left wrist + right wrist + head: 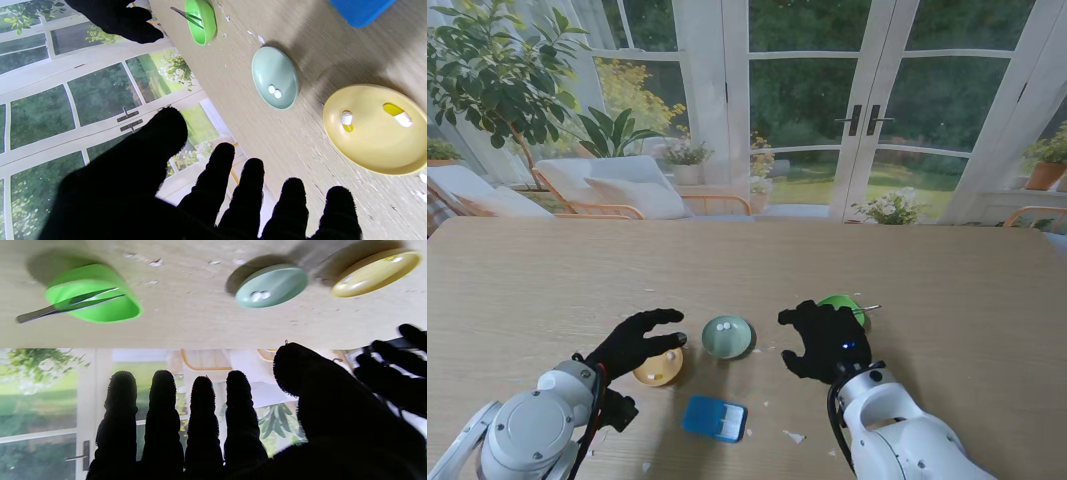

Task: Refill the pill box with tweezers

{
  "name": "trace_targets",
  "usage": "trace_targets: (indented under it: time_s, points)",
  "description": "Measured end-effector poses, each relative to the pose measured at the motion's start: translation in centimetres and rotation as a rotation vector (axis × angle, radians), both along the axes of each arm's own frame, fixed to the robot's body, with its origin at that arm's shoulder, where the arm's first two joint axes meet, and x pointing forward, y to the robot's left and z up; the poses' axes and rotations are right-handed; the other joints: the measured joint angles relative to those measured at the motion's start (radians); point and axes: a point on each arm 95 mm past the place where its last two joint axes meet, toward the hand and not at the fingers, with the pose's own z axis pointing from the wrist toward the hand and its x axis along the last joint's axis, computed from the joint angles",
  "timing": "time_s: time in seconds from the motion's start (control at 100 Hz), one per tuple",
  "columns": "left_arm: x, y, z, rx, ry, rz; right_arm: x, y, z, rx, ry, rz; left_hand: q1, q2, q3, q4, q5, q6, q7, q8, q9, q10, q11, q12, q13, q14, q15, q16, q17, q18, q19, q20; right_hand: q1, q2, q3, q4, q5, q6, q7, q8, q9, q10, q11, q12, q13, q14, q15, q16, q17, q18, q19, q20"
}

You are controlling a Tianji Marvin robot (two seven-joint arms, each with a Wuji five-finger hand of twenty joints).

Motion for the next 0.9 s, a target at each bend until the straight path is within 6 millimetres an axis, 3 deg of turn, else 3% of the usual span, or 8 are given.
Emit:
trace_targets:
  time_s: [0.12, 0.26, 0.36, 0.57, 0.67, 0.9]
  points:
    - [0.3, -0.1, -0.2, 0.034, -0.009, -0.009, 1.8, -2.0, 0.2, -0.026, -0.004, -0.038, 0.000, 0.000, 0.000, 0.000, -0.013, -0.021, 0.045, 0.000, -0.010, -0.002, 0.000, 0.000, 0.000, -0.004, 0.000, -0.009, 0.006, 0.000, -0.013, -0.017, -0.003, 0.000, 0.002, 0.000, -0.003, 0.000, 0.000, 0.000, -0.027, 0.001, -0.009, -0.005, -0.003, 0.000, -0.029, -0.015, -0.016, 0.013, -0.041, -0.017]
    - [0.4, -0.2, -0.4, 0.044, -0.014, -0.021, 3.8, -4.4, -0.6, -0.079, 0.028, -0.043, 0.000, 0.000, 0.000, 0.000, -0.039, -0.037, 0.057, 0.000, -0.014, -0.004, 0.000, 0.000, 0.000, -0.010, 0.000, -0.010, 0.006, 0.000, -0.014, -0.033, -0.099, 0.000, 0.006, 0.000, -0.041, -0.001, 0.002, 0.032, -0.090, 0.011, -0.015, -0.016, -0.042, 0.002, -0.045, -0.029, -0.041, 0.014, -0.079, -0.027]
    - [0.4, -0.2, -0.4, 0.045, -0.017, -0.023, 4.9, -5.8, -1.5, -0.107, 0.039, -0.075, 0.000, 0.000, -0.011, 0.000, -0.039, -0.045, 0.069, 0.000, -0.014, -0.004, 0.000, 0.000, 0.000, -0.010, 0.000, -0.010, 0.006, 0.000, -0.014, -0.035, -0.123, 0.000, -0.001, -0.036, -0.052, -0.037, 0.002, 0.040, -0.118, 0.023, -0.014, -0.023, -0.052, 0.004, -0.045, -0.031, -0.041, 0.014, -0.081, -0.028]
    - [0.6, -0.3, -0.6, 0.044, -0.009, -0.023, 6.9, -8.8, -3.1, -0.115, 0.080, -0.120, 0.000, 0.000, -0.011, 0.000, -0.042, -0.073, 0.087, 0.000, -0.014, -0.004, 0.000, 0.000, 0.000, -0.011, 0.000, -0.011, 0.006, -0.001, -0.014, -0.050, -0.099, -0.001, 0.004, -0.036, -0.091, -0.098, -0.012, 0.086, -0.122, 0.024, 0.018, -0.023, -0.052, 0.005, -0.009, -0.030, -0.024, 0.014, -0.077, -0.028]
    - [0.7, -0.3, -0.7, 0.042, -0.002, -0.021, 7.8, -10.0, -3.7, -0.097, 0.097, -0.138, 0.001, 0.000, -0.020, 0.000, -0.051, -0.084, 0.098, 0.000, -0.014, -0.004, 0.000, 0.000, 0.000, -0.011, 0.000, -0.012, 0.007, -0.001, -0.014, -0.052, -0.060, -0.001, 0.020, -0.036, -0.091, -0.111, -0.032, 0.142, -0.096, 0.024, 0.032, -0.023, -0.048, 0.006, -0.003, -0.029, 0.003, 0.014, -0.051, -0.028]
    - [0.8, -0.4, -0.7, 0.044, 0.000, -0.021, 9.7, -11.7, -4.5, -0.090, 0.102, -0.182, 0.001, 0.010, -0.021, 0.000, -0.051, -0.106, 0.127, 0.000, -0.014, -0.004, 0.006, 0.000, 0.000, -0.011, 0.000, -0.012, 0.007, -0.001, -0.015, -0.055, -0.042, -0.002, 0.029, -0.022, -0.071, -0.110, -0.019, 0.187, -0.034, 0.023, 0.054, -0.018, 0.002, 0.014, 0.034, -0.024, 0.041, 0.014, 0.006, -0.028]
